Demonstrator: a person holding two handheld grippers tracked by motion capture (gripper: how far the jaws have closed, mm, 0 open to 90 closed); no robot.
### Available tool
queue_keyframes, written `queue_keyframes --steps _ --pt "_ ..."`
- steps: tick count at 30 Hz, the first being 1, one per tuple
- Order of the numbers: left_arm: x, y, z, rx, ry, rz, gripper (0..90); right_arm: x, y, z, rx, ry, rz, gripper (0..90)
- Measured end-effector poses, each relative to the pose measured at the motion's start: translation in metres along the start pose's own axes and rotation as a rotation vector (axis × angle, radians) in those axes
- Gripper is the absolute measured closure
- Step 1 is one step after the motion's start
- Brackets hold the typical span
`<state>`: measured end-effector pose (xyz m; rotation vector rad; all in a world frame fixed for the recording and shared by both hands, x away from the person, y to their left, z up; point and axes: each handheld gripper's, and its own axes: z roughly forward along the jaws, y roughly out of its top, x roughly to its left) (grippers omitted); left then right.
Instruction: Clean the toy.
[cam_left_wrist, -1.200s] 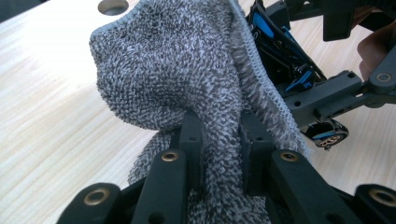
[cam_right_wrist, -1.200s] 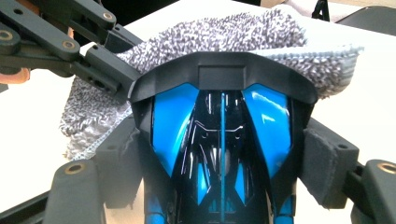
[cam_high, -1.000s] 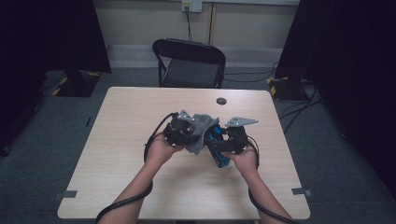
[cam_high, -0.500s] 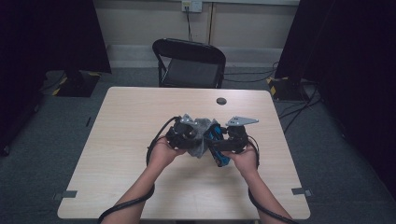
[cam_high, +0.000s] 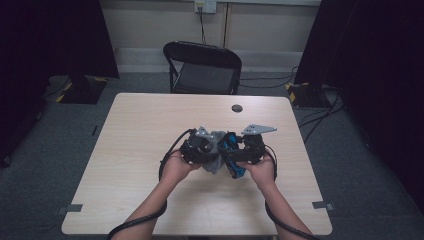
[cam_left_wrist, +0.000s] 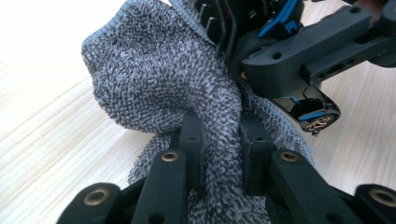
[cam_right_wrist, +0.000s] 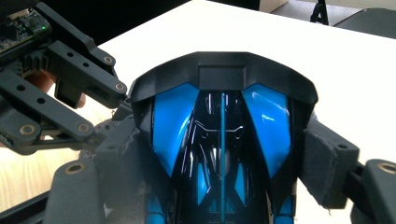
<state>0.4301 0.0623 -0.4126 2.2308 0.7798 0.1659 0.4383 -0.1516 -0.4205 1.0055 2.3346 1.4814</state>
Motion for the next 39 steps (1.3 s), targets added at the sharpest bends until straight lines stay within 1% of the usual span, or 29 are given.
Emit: queue_keyframes --steps 9,13,18,22,23,26,28,31,33,35,36,39 --pt "-0.001 -0.004 0.002 0.003 -0.007 -0.001 74.9 0.001 0.001 0.003 0.005 -0.007 0.001 25.6" --pt "-0.003 -0.008 0.004 0.016 -0.012 0.01 74.9 0.001 0.004 0.006 0.005 -0.013 0.005 25.6" --pt "-0.008 -0.011 0.006 0.02 -0.016 0.025 74.9 0.002 0.01 0.009 -0.001 -0.012 0.0 25.6" --pt "-0.008 -0.013 0.006 0.017 -0.022 0.02 74.9 0.005 0.016 0.012 0.009 -0.017 -0.015 25.6" --pt "-0.008 -0.014 0.006 0.012 -0.024 0.014 74.9 0.005 0.018 0.013 0.008 -0.018 -0.015 25.6" --pt "-0.009 -0.017 0.006 0.019 -0.029 0.016 74.9 0.006 0.022 0.015 -0.002 -0.013 -0.015 25.6" --pt "-0.01 -0.018 0.006 0.022 -0.026 0.017 74.9 0.008 0.025 0.017 0.007 -0.016 -0.022 25.6" --pt "-0.01 -0.021 0.006 0.013 -0.027 0.012 74.9 0.009 0.028 0.02 0.013 -0.018 -0.023 25.6" --pt "-0.01 -0.023 0.005 0.009 -0.027 0.008 74.9 0.009 0.029 0.021 0.012 -0.017 -0.02 25.6" --pt "-0.01 -0.024 0.005 0.01 -0.037 0.002 74.9 0.008 0.03 0.021 0.006 -0.015 -0.01 25.6" --pt "-0.011 -0.025 0.006 0.007 -0.032 0.003 74.9 0.007 0.03 0.021 0.003 -0.013 -0.003 25.6" --pt "-0.012 -0.026 0.007 0.007 -0.036 0.002 74.9 0.006 0.031 0.022 0.005 -0.016 -0.004 25.6"
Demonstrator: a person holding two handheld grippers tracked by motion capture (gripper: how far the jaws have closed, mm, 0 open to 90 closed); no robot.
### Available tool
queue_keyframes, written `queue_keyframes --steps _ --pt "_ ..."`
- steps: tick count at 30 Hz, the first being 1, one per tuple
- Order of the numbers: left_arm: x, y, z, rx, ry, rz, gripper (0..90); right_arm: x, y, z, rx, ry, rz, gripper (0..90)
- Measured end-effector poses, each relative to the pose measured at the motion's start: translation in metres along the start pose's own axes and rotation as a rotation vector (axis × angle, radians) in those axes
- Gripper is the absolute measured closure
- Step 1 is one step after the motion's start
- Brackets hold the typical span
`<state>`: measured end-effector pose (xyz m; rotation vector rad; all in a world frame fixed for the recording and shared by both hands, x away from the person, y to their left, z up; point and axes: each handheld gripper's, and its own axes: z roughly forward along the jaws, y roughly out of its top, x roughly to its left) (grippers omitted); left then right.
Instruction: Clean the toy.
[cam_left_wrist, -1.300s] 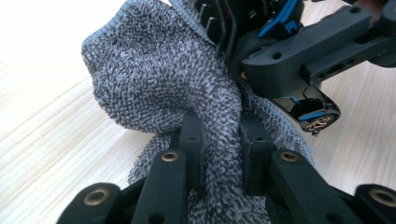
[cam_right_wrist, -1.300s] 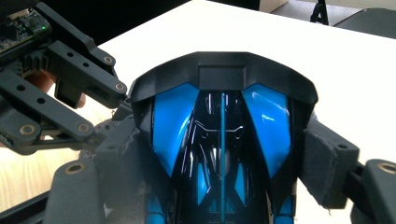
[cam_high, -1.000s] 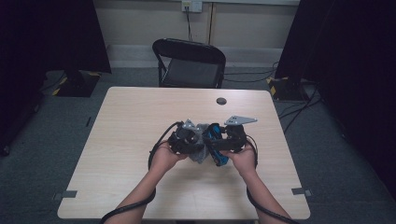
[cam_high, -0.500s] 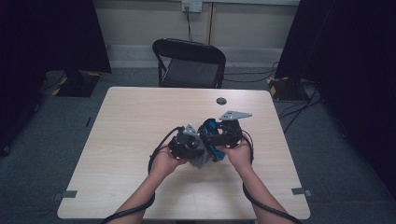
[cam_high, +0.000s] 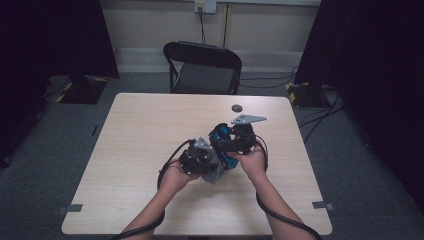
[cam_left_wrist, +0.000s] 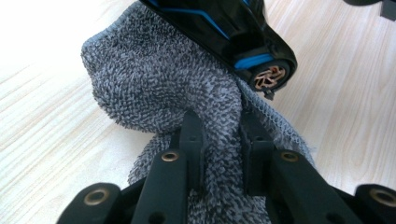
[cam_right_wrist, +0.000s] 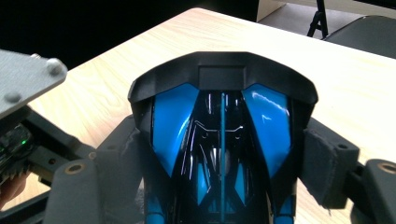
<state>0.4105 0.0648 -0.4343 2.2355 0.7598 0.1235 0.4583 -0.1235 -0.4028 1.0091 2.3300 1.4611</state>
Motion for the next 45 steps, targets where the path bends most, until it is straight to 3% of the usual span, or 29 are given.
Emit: queue_keyframes --steps 17,25,31,38,41,45 --pt "-0.008 -0.005 0.006 0.008 -0.036 0.016 74.9 0.0 0.01 -0.001 -0.004 -0.009 -0.016 25.6" --pt "-0.015 -0.007 0.007 0.037 -0.048 0.058 74.9 0.0 0.013 0.0 -0.002 -0.011 -0.021 25.6" --pt "-0.02 -0.008 0.007 0.036 -0.065 0.067 74.9 -0.001 0.018 -0.003 -0.011 -0.021 -0.02 25.6" --pt "-0.028 -0.007 0.006 0.047 -0.084 0.112 74.9 -0.005 0.023 -0.006 -0.02 -0.036 -0.02 25.5" --pt "-0.029 -0.007 0.003 0.055 -0.078 0.133 74.8 -0.007 0.022 -0.008 -0.019 -0.039 -0.017 25.6" --pt "-0.022 -0.009 -0.006 0.055 -0.059 0.123 74.9 -0.01 0.02 -0.011 -0.015 -0.041 -0.019 25.6"
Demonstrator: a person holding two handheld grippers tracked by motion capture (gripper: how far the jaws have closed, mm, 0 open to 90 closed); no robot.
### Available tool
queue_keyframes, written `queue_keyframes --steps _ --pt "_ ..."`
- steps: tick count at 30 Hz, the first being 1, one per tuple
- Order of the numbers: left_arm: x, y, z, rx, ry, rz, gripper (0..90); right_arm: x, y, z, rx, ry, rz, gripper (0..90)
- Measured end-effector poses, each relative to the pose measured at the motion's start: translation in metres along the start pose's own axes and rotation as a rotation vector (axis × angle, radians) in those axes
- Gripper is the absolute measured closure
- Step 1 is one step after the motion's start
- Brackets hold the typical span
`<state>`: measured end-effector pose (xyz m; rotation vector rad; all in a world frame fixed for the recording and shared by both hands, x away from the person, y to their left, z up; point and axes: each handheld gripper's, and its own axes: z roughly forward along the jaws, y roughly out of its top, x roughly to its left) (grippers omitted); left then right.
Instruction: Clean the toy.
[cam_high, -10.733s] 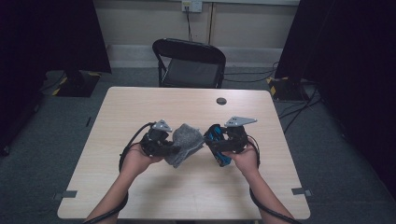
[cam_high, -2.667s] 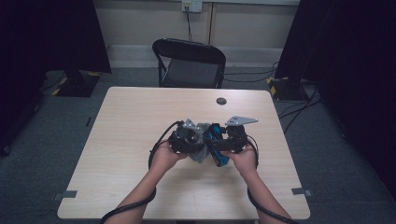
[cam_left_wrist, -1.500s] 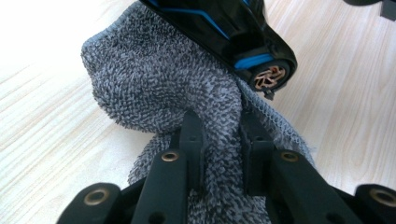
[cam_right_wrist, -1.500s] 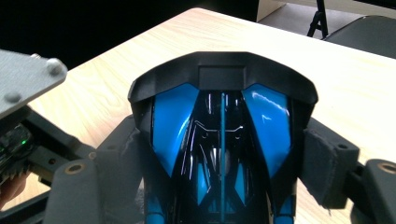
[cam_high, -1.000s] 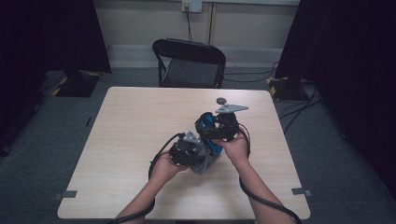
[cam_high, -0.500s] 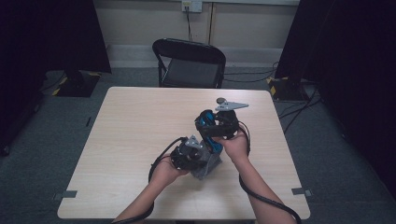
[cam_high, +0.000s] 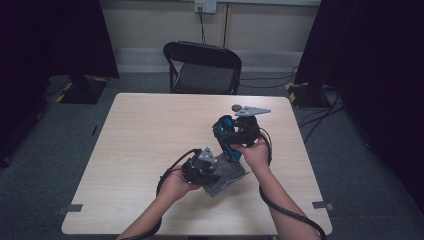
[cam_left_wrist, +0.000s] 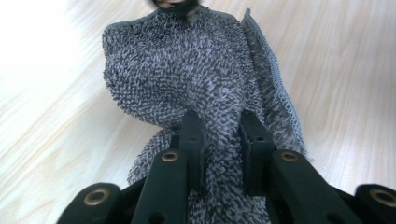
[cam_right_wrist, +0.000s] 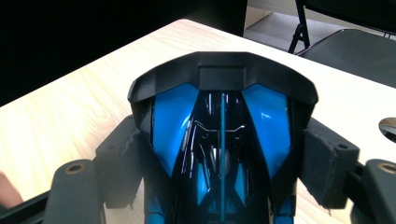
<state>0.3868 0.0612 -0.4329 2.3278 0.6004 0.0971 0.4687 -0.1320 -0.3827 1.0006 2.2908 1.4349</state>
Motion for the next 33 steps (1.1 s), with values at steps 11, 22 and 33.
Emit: queue_keyframes --steps 11,22,33 --pt "0.025 -0.016 -0.034 -0.044 0.07 -0.078 74.9 -0.01 -0.015 -0.007 0.01 -0.014 0.018 25.6" --pt "0.04 -0.022 -0.056 -0.085 0.109 -0.125 74.9 -0.011 -0.032 -0.008 0.019 -0.003 0.035 25.6" --pt "0.048 -0.014 -0.07 -0.107 0.143 -0.131 74.9 -0.008 -0.049 -0.008 0.024 0.014 0.044 25.5"
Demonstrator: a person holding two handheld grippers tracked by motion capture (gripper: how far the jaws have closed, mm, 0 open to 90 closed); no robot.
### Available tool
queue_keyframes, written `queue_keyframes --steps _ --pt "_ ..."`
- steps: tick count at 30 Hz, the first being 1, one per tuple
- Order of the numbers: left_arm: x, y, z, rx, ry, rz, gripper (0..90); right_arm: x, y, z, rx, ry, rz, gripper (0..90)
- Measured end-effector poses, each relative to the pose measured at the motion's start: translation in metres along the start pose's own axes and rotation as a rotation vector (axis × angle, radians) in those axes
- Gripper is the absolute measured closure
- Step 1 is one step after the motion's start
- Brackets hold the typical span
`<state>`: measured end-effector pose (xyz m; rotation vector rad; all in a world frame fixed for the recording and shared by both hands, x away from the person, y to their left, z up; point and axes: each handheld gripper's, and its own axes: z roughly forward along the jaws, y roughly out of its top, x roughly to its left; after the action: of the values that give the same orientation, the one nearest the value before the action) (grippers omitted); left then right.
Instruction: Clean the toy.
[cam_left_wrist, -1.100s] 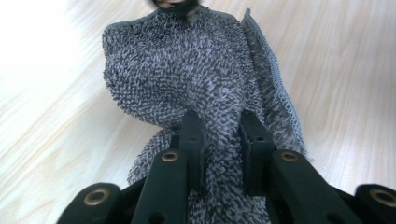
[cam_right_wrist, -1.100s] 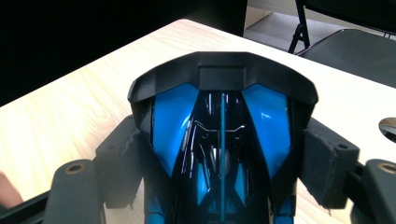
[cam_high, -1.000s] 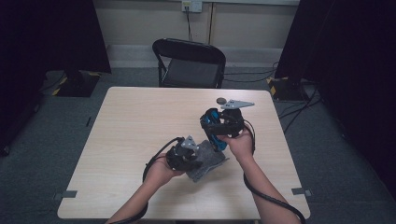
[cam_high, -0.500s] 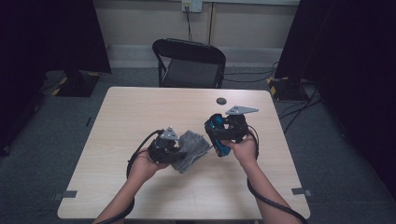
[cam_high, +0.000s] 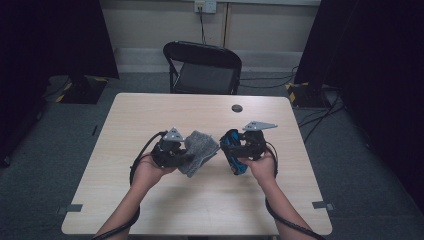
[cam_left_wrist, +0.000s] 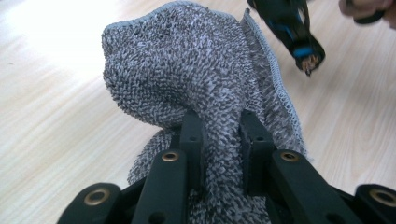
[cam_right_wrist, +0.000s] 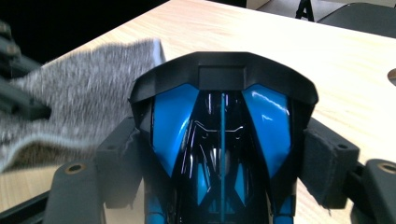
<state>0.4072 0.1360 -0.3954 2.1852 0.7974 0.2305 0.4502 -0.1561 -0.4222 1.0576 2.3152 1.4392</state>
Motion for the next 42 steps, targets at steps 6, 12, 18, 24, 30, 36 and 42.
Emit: queue_keyframes --steps 6,12,18,24,30,36,42 --pt "0.003 0.008 -0.003 -0.023 0.012 -0.01 74.9 0.002 -0.006 0.002 0.009 0.005 -0.01 25.6" --pt "0.006 0.016 -0.006 -0.029 0.022 -0.008 74.9 0.003 -0.009 0.003 0.019 0.008 -0.008 25.5" --pt "0.008 0.025 -0.01 -0.04 0.03 -0.008 74.9 0.006 -0.01 0.005 0.024 0.019 -0.013 25.6" --pt "0.008 0.035 -0.014 -0.056 0.039 -0.006 74.9 0.008 -0.012 0.007 0.029 0.028 -0.017 25.5" --pt "0.01 0.044 -0.015 -0.065 0.045 -0.002 75.0 0.01 -0.011 0.006 0.023 0.034 -0.018 25.6" --pt "0.01 0.053 -0.016 -0.077 0.045 0.003 74.9 0.011 -0.011 0.006 0.024 0.038 -0.024 25.5" --pt "0.008 0.062 -0.008 -0.079 0.037 0.0 75.0 0.015 -0.01 0.007 0.022 0.046 -0.031 25.5"
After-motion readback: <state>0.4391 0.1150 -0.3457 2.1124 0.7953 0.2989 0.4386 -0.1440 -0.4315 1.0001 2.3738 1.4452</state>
